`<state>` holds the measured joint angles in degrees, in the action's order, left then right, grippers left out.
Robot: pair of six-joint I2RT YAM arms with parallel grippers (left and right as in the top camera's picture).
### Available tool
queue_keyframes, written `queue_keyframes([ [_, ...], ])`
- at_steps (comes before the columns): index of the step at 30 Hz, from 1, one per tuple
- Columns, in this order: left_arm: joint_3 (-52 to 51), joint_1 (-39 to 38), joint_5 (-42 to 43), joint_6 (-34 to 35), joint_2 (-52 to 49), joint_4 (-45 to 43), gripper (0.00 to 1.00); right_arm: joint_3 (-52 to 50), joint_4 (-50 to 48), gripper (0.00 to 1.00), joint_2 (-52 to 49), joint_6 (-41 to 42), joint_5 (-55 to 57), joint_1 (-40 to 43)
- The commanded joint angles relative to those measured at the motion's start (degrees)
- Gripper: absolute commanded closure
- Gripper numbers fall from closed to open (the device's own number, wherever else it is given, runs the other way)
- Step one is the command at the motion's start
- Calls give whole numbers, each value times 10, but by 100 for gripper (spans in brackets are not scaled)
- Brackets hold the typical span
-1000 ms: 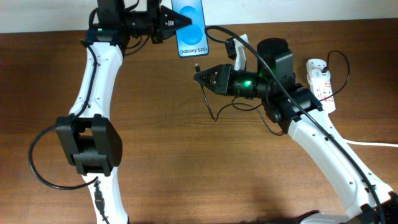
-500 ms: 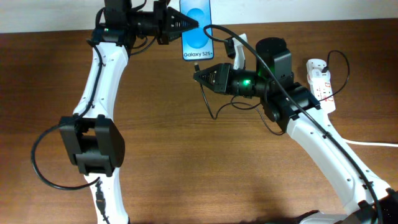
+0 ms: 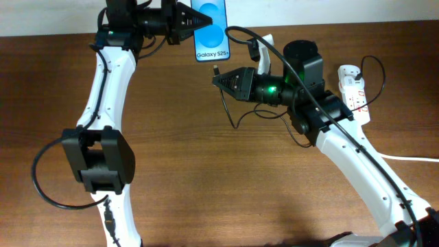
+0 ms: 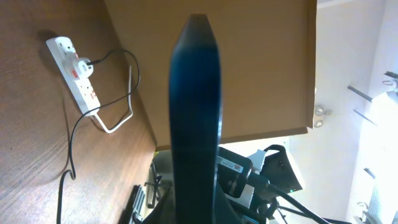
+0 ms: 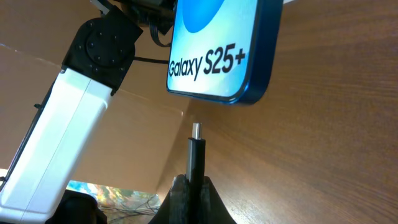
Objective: Plug charger to phone and switch on socket
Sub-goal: 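Push the plug upward into the phone's charging port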
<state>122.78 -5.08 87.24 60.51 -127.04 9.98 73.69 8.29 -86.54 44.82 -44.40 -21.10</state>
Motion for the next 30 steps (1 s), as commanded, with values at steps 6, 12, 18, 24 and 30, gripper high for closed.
queue_keyframes([
  [6, 7, -8, 16, 3, 6, -5, 100, -2, -11, 96, -3, -3, -2, 5],
  [12, 7, -11, 18, 3, 6, -5, 100, -2, -17, 96, -4, 1, -10, 14],
  [18, 7, -12, 15, 3, 6, -5, 100, -2, -25, 96, -13, 12, -21, 12],
  [24, 7, -13, 21, 3, 6, -5, 100, -2, -32, 96, -13, 12, -23, 13],
  [30, 7, -14, 26, 3, 6, -5, 100, -2, -33, 96, -14, 23, 10, 13],
])
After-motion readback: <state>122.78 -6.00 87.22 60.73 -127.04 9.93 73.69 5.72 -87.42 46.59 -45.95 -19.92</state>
